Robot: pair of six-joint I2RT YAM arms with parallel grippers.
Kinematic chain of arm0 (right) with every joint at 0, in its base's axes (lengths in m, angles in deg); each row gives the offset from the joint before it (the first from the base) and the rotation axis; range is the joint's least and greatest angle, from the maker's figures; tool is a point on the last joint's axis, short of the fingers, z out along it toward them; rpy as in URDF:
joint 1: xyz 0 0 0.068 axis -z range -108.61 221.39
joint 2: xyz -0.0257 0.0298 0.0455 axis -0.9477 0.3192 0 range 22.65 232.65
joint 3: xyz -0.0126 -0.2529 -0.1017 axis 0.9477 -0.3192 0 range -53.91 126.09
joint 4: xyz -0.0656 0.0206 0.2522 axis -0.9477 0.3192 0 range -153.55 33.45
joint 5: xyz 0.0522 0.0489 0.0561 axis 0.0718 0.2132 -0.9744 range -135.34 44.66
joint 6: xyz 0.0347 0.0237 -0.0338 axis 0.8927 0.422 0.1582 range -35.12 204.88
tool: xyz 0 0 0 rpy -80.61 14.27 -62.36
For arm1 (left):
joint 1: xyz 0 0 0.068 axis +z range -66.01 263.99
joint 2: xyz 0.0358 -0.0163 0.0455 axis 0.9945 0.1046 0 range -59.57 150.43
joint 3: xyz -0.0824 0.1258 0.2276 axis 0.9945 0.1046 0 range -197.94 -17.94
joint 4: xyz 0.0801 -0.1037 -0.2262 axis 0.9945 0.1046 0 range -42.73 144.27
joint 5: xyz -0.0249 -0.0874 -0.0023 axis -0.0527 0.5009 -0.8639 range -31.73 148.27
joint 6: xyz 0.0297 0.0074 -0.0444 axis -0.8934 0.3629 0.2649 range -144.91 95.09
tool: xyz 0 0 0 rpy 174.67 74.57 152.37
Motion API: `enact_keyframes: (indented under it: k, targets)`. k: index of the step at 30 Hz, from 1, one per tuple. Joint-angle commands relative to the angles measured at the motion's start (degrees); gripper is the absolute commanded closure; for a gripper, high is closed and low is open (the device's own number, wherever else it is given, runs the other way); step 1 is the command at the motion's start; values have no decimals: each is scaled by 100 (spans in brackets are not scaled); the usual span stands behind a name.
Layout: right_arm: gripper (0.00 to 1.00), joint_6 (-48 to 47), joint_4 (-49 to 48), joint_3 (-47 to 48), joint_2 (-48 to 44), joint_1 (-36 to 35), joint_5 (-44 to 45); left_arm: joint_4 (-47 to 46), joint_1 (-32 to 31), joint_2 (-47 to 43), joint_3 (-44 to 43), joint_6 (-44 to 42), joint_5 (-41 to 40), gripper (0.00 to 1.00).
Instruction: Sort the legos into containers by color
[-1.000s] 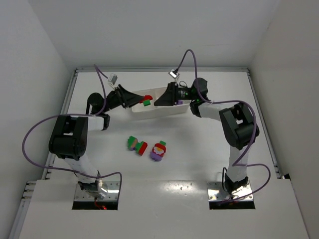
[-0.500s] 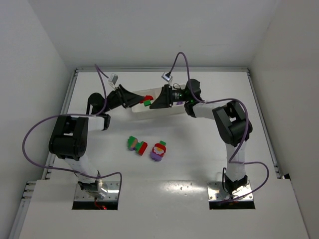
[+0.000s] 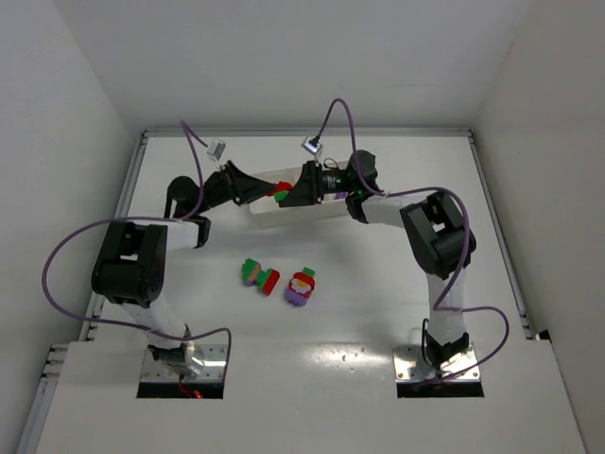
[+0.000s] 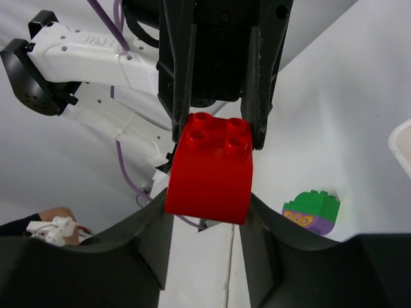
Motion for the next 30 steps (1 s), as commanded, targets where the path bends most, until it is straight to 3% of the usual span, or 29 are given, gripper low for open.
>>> enact_keyframes:
  k: [1, 9, 19, 20, 24, 30]
  targets:
    - [58, 33, -391, 216, -15, -90, 136, -890, -68, -224, -2, -185, -17, 100]
    - [58, 227, -734, 163, -68, -90, 329, -838, -68, -277, 51, -238, -17, 100]
    - [78, 227, -848, -74, -226, -90, 629, -723, -68, -330, 165, -405, -70, 100]
    - [85, 227, -900, -74, -287, -90, 698, -723, -68, -330, 165, -405, -70, 100]
    - [96, 105, -901, -197, -401, -90, 699, -723, -68, -383, 165, -405, -183, 100]
    - [98, -422, -725, -548, -604, -283, 436, -1065, 117, -58, -177, 34, -237, 100]
